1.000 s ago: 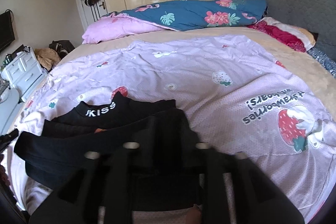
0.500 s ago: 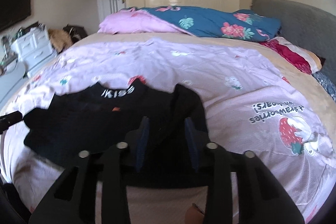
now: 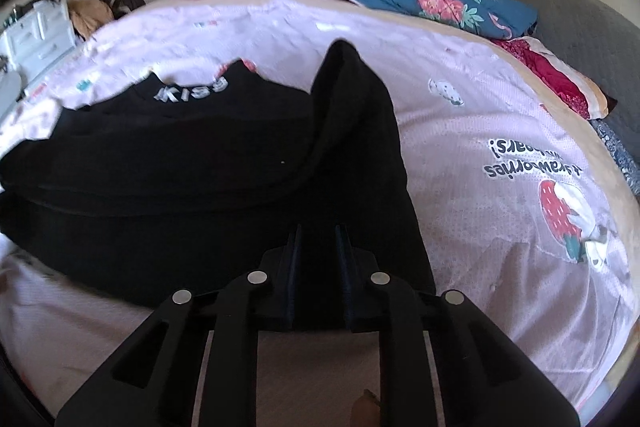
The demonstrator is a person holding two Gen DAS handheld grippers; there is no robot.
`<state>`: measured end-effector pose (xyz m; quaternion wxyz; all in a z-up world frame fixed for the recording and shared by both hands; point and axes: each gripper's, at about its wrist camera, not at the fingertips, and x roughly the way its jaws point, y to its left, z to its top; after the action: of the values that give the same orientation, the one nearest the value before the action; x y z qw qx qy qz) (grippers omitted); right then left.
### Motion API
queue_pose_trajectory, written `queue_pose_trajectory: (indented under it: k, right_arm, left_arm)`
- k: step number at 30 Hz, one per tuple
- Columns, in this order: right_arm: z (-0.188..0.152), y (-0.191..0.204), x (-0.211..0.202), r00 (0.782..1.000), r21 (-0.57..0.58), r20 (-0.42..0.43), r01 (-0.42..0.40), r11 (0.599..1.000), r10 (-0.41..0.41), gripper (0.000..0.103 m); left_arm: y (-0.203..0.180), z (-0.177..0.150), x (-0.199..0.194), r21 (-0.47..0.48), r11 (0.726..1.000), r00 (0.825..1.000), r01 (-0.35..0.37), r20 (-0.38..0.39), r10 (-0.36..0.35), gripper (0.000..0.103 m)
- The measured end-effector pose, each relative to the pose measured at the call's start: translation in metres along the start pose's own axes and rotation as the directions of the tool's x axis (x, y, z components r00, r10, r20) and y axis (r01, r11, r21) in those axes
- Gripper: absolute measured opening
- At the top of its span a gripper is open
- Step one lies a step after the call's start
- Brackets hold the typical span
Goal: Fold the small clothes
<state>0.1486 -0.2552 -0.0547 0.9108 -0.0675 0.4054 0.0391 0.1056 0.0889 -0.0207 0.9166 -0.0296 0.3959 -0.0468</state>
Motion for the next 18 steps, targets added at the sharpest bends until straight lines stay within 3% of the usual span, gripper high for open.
queue_pose_trajectory:
  k: [12,18]
  right_arm:
    - [0.065,0.006,0.041,0.996,0.070,-0.002,-0.085,0.994,0.085,0.016]
    - [0.092,-0.005,0.055,0.996,0.131,0.047,-0.080,0.988,0.075,0.016]
  left_arm:
    - [0.022,0.056,0.041,-0.119,0.993,1.000,-0.009,0.013,0.010,0.018]
    - [0.041,0.085,0.034,-0.218,0.976,0.991,0.032,0.137,-0.002,0.018]
